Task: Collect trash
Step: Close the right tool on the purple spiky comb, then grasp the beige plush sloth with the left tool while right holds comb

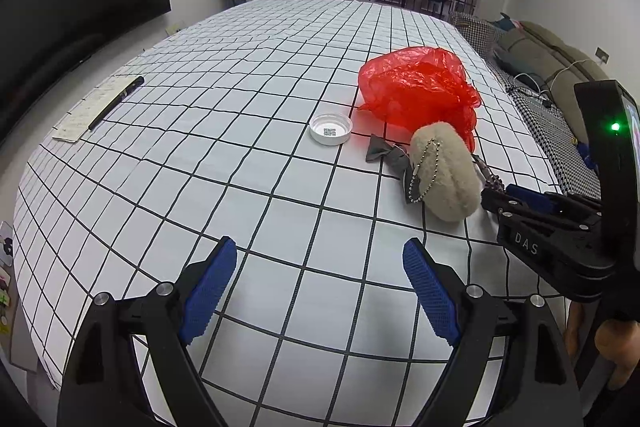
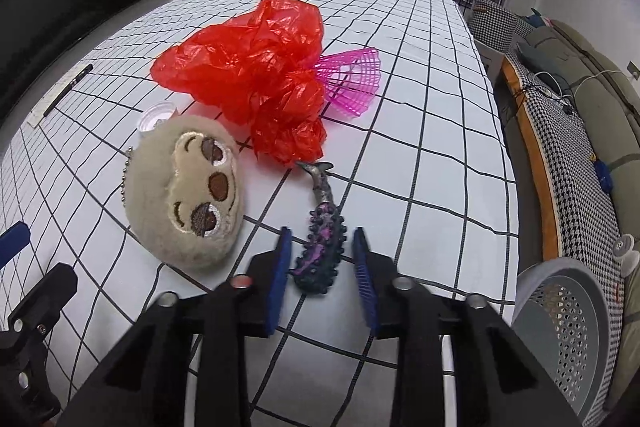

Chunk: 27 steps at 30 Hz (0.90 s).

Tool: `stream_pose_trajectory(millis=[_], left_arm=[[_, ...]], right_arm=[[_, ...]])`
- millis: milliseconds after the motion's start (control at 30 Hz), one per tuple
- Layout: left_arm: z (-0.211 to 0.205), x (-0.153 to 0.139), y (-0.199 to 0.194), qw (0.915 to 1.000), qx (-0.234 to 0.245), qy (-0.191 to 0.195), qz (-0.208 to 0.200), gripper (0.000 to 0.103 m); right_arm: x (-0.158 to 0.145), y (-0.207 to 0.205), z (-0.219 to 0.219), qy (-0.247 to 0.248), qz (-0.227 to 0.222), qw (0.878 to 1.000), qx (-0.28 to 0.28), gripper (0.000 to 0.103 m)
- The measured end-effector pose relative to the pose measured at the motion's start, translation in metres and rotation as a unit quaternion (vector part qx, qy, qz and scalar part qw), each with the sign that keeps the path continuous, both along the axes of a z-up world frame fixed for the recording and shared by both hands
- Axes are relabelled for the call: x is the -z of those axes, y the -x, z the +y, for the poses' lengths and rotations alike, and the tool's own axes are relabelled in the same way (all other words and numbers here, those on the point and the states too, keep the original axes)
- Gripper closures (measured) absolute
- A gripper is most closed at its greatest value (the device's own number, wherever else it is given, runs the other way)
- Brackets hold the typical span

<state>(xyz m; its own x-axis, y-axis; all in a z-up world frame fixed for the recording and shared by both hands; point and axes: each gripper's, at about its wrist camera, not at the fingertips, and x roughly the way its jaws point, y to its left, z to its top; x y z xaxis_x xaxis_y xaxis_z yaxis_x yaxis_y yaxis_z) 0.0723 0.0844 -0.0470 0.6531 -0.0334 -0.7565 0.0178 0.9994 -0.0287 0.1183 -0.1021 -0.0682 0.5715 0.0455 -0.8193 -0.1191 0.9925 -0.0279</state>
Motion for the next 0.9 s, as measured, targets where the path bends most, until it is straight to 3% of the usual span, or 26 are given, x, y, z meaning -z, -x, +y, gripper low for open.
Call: stream_pose_trajectory(millis=[400, 700, 900], left_arm=[[-0.016, -0.002, -0.011, 0.9997, 0.007, 0.021, 0.01, 0.02], [-0.041, -0.005, -0.031, 0.9995, 0.014, 0.023, 0.015, 0.02], [-0.05, -0.004, -0.032, 0.9997, 0.014, 0.013, 0.016, 0.019]], right_arm=[[-0.02, 0.032, -0.033, -0.062, -0.023, 0.997, 0.03, 0.081], [-0.007, 0.059, -0.058, -0.108, 0.007, 0.994, 0.036, 0.081], [-0.001, 0.066, -0.058, -0.108, 0.013, 0.994, 0.018, 0.081]])
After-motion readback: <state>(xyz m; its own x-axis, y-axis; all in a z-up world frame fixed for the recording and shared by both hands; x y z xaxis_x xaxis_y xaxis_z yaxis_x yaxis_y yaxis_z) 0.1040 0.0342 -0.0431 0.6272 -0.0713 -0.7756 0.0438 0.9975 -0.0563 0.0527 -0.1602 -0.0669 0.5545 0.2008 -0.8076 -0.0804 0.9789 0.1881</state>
